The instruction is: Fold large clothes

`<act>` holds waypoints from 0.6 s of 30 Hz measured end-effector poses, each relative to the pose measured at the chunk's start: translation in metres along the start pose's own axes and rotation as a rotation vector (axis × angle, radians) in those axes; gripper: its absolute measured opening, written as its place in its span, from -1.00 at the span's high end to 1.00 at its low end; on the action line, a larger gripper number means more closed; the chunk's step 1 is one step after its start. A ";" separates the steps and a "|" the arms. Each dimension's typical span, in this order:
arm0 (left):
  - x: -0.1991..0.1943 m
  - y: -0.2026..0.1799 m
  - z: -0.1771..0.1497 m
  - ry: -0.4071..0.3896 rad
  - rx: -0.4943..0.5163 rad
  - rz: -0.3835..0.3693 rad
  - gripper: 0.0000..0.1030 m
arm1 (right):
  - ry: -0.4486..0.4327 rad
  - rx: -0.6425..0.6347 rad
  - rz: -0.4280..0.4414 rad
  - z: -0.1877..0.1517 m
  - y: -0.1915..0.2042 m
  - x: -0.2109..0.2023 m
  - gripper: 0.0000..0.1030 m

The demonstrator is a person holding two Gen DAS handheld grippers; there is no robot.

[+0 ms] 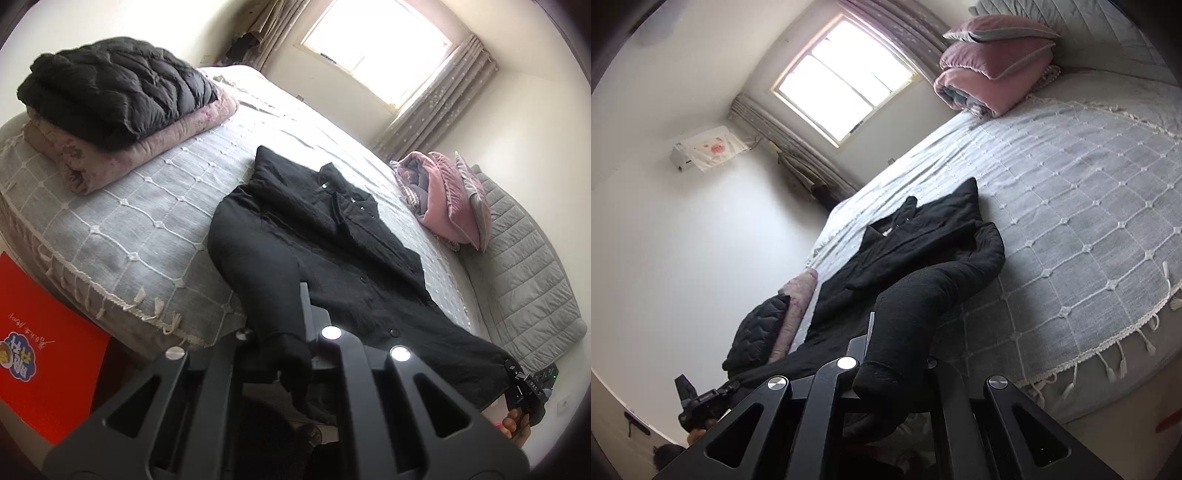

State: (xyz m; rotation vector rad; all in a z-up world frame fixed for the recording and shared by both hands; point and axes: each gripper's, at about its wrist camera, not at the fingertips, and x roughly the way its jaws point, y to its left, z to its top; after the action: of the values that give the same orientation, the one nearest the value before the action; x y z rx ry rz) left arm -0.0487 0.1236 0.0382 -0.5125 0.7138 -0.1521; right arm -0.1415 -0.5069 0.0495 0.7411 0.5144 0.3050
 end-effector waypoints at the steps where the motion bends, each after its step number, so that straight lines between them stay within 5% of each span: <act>1: -0.008 -0.002 0.000 -0.008 0.001 -0.008 0.84 | -0.011 -0.013 0.004 -0.001 0.006 -0.005 0.91; 8: -0.080 -0.019 0.014 -0.152 0.047 -0.082 0.84 | -0.132 -0.121 0.078 0.017 0.048 -0.054 0.92; 14: -0.021 0.002 0.019 -0.056 -0.009 -0.016 0.83 | -0.036 -0.032 -0.001 0.021 0.011 0.001 0.91; 18: 0.000 0.011 0.026 -0.024 -0.034 -0.002 0.83 | -0.006 0.018 0.027 0.027 -0.007 0.031 0.91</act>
State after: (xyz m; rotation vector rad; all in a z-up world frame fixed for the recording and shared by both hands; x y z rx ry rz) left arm -0.0319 0.1433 0.0495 -0.5469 0.6929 -0.1356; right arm -0.1007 -0.5131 0.0510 0.7663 0.5020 0.3231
